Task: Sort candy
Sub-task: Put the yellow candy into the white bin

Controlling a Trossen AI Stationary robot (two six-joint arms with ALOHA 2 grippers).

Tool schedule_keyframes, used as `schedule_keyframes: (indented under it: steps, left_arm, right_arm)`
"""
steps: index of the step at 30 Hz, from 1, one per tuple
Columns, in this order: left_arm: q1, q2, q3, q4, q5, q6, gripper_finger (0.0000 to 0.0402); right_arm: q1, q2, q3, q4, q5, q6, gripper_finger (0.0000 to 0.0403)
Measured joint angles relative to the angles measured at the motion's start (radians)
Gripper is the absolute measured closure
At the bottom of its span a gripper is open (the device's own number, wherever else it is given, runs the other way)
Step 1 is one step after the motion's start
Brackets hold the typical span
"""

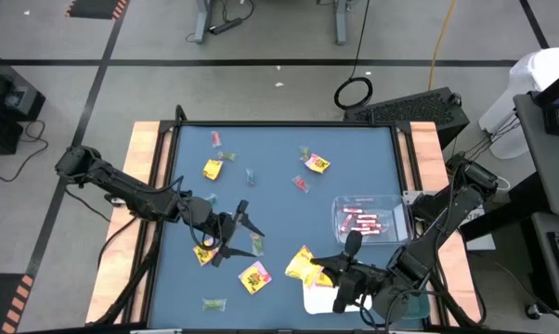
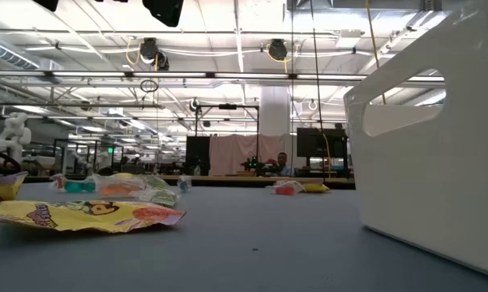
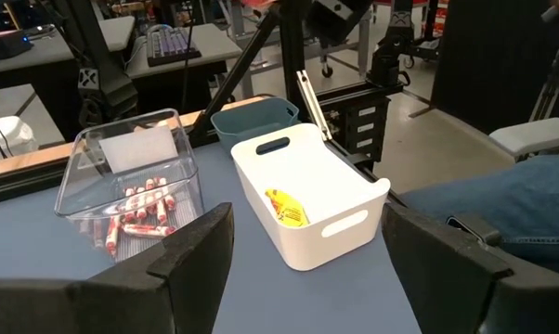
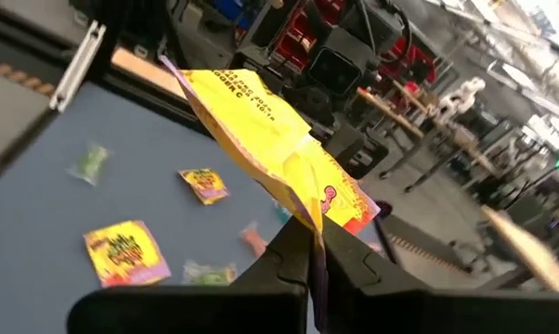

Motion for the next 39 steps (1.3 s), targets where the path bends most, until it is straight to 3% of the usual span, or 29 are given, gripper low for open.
schedule_keyframes:
  steps: [12,21,26,33,39]
  left_arm:
    - [0.0,0.0,0.0,0.0,0.0,0.0,0.0123]
    - [0.0,0.0,0.0,0.001,-0.001,0.001,0.0123]
    - [0.0,0.0,0.0,0.001,-0.001,0.002,0.0123]
    - [0.0,0.0,0.0,0.001,-0.002,-0.001,0.0123]
    - [-0.002,0.0,0.0,0.001,-0.003,-0.002,0.0123]
  right_arm:
    - [0.0,0.0,0.0,0.0,-0.002,0.513,0.0401]
    - [-0.008,0.0,0.0,-0.002,-0.233,0.631,0.0401]
    - [-0.008,0.0,0.0,-0.002,-0.281,0.638,0.0401]
    - [-0.007,0.0,0.0,-0.01,-0.291,0.764,0.0401]
    - [-0.01,0.0,-0.001,-0.182,-0.392,0.887,0.0401]
